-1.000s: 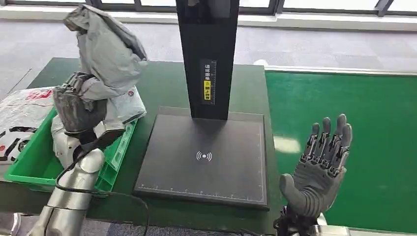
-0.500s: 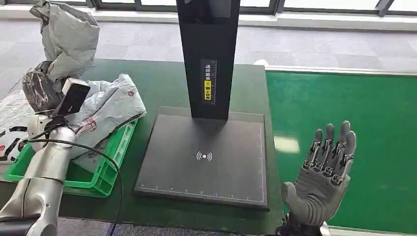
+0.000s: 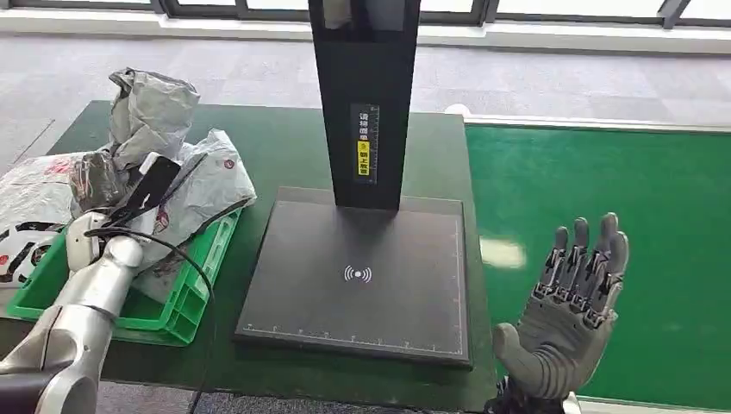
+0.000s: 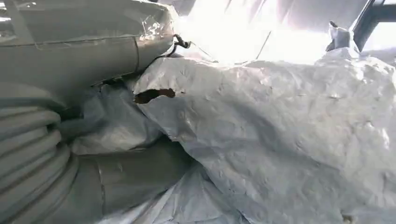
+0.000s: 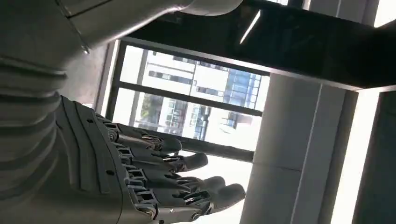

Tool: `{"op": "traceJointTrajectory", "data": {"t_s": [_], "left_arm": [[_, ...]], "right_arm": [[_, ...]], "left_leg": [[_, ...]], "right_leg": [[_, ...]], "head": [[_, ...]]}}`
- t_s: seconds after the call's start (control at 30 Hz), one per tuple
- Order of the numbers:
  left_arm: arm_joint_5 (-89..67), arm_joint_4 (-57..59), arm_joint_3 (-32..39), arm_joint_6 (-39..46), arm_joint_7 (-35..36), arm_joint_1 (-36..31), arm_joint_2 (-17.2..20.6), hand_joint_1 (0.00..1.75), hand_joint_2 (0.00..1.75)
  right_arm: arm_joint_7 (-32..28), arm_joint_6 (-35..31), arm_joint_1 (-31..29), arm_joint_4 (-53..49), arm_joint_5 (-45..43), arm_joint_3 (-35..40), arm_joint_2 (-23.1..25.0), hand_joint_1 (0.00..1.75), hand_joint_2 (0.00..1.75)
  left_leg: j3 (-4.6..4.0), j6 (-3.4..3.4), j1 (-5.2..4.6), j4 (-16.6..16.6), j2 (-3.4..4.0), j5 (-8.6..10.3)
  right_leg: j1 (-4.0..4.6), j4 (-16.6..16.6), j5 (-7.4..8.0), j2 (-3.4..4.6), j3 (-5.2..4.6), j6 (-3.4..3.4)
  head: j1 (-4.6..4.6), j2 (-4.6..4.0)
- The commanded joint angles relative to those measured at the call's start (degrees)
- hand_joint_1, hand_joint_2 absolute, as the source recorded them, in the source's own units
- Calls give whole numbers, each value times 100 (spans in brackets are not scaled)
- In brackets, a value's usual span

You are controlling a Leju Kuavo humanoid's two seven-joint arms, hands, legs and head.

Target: Moved the parcel from conveyor to table for the left to box.

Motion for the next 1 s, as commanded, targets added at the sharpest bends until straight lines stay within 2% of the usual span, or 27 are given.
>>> {"op": "traceJointTrajectory", "data": {"t_s": [0.03,0.2,0.33,0.47,0.5,0.53,0.57,0.63,0.67,0.83,1.0], "left_arm": [[-8,843,53,-44,61,-443,-105,175,175],[-8,843,53,-44,61,-443,-105,175,175],[-310,994,-29,-382,517,-339,-78,175,175],[-344,943,52,-377,533,-295,-100,175,175],[-353,948,62,-409,550,-299,-105,143,175],[-382,922,113,-404,609,-317,-129,9,175],[-352,854,165,-311,533,-297,-165,0,175],[-212,711,393,-122,264,-245,-264,0,175],[-170,630,454,-47,137,-214,-306,0,0],[399,93,778,-217,-602,-89,-610,0,0],[550,-119,710,-482,-746,-81,-759,0,0]], "right_arm": [[9,-2,-77,80,-12,-34,10,0,175],[9,-2,-77,80,-12,-34,10,0,175],[9,-2,-235,249,-99,-2,-35,0,175],[9,-2,-303,278,-120,3,-29,0,175],[9,-2,-303,273,-114,1,-24,0,175],[9,-2,-277,254,-92,-10,-16,0,175],[9,-2,-253,236,-74,-22,-6,0,175],[9,-2,-184,157,-37,-39,23,0,175],[9,-2,-145,130,-13,-51,38,0,175],[9,-2,-37,109,60,-46,40,0,175],[9,-2,47,52,133,-71,88,0,175]], "left_leg": [[-7,5,5,0,-11,2],[-9,6,6,-1,-12,4],[-5,6,5,-5,-7,6],[-2,5,4,-4,-4,3],[-3,8,6,-9,-4,6],[-3,5,4,-3,-3,1],[-4,7,6,-8,-4,5],[-3,7,5,-6,-9,4],[-5,6,4,-4,-9,3],[-6,5,4,-1,-11,1],[-9,8,5,-6,-14,5]], "right_leg": [[7,-5,0,-18,1,-7],[8,-8,2,-20,1,-9],[7,-11,5,-16,2,-11],[6,-8,3,-10,4,-8],[9,-16,7,-13,5,-11],[6,-7,2,-9,3,-7],[8,-13,6,-13,4,-11],[7,-11,3,-17,6,-9],[5,-8,1,-15,3,-7],[6,-7,0,-19,5,-6],[7,-14,3,-25,5,-10]], "head": [[0,0],[0,0],[0,0],[0,0],[0,0],[0,0],[0,0],[0,0],[-2,0],[-2,0],[0,0]]}}
